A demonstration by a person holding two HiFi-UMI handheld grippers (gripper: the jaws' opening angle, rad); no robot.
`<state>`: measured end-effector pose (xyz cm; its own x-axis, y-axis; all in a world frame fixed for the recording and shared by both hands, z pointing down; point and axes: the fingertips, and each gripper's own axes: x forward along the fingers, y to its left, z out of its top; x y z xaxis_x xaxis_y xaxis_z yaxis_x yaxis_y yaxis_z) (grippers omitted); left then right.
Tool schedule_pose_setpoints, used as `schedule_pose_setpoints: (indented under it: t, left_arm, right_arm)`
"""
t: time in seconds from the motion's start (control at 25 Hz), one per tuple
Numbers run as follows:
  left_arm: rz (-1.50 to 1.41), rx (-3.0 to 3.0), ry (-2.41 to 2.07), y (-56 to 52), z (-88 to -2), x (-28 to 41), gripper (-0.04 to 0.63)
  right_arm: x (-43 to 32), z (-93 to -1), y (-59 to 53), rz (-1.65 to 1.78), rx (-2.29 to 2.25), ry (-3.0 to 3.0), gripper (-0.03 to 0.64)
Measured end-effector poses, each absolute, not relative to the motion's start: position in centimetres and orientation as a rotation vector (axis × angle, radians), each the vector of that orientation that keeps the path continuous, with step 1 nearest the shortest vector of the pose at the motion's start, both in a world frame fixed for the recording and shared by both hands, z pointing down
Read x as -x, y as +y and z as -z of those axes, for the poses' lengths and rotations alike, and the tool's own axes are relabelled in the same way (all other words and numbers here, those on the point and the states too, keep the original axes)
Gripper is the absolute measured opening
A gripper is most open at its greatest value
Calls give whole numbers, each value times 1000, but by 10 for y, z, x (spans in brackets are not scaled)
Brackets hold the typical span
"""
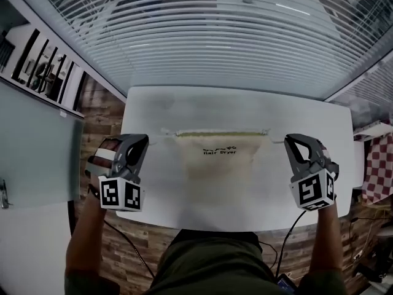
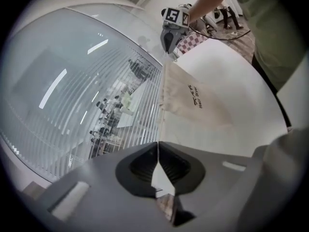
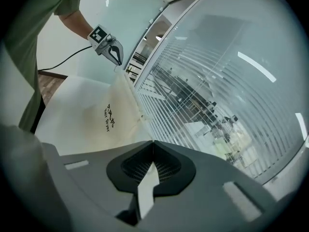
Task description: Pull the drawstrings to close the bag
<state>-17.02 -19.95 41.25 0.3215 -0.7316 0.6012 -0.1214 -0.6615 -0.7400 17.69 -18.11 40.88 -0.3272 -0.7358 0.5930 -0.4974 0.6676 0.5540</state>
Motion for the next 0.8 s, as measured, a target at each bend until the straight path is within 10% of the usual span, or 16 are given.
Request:
schedule_pose_setpoints:
  t: [0.8]
  left_arm:
    - [1358, 1860, 991, -218, -339, 237, 12]
  right_arm:
    - [-227, -332, -197, 432, -1201, -1889, 12]
